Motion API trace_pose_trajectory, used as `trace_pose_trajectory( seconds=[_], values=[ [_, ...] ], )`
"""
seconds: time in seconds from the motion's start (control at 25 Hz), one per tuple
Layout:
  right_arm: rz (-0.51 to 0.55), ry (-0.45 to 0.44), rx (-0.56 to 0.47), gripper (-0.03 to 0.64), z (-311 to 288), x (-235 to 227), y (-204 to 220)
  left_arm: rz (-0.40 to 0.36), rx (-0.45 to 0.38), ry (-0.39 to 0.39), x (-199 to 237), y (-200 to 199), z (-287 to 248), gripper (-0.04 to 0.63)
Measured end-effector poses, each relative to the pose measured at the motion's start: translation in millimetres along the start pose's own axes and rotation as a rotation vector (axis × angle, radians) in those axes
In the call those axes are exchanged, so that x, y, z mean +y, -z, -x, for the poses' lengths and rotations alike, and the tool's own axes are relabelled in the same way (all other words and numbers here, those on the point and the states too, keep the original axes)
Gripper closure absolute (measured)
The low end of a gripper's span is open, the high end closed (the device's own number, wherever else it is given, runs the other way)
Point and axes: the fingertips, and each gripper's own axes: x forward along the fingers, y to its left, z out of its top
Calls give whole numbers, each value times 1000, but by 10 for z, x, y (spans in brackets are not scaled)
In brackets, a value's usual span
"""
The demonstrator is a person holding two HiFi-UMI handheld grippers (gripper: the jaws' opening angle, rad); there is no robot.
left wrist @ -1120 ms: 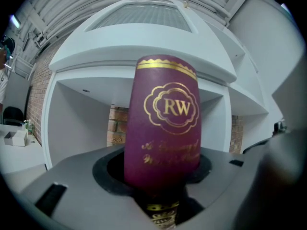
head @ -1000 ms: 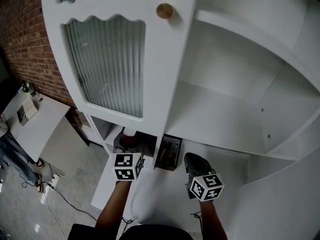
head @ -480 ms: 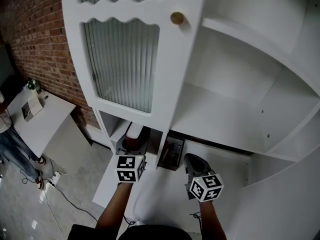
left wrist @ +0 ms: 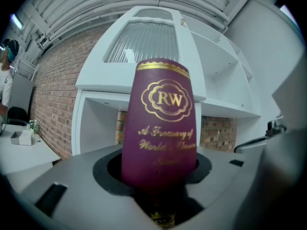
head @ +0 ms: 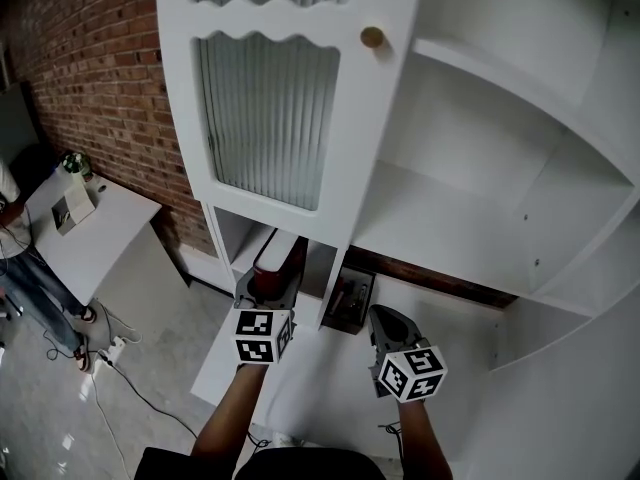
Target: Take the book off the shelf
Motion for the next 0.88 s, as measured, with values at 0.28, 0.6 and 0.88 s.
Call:
trace_pose_trajectory(
  seconds=[0.28, 0.6, 0.88],
  values=[
    [4, -17, -6, 597, 81, 202, 16, -2, -1, 8, -15, -11, 219, 359],
    [15, -31, -5, 597, 158, 382, 46, -7, -12, 24, -59, -12, 418, 359],
    [19, -43, -4, 597, 203, 526, 66, -9, -21, 26, -57, -3, 599, 359]
  ],
)
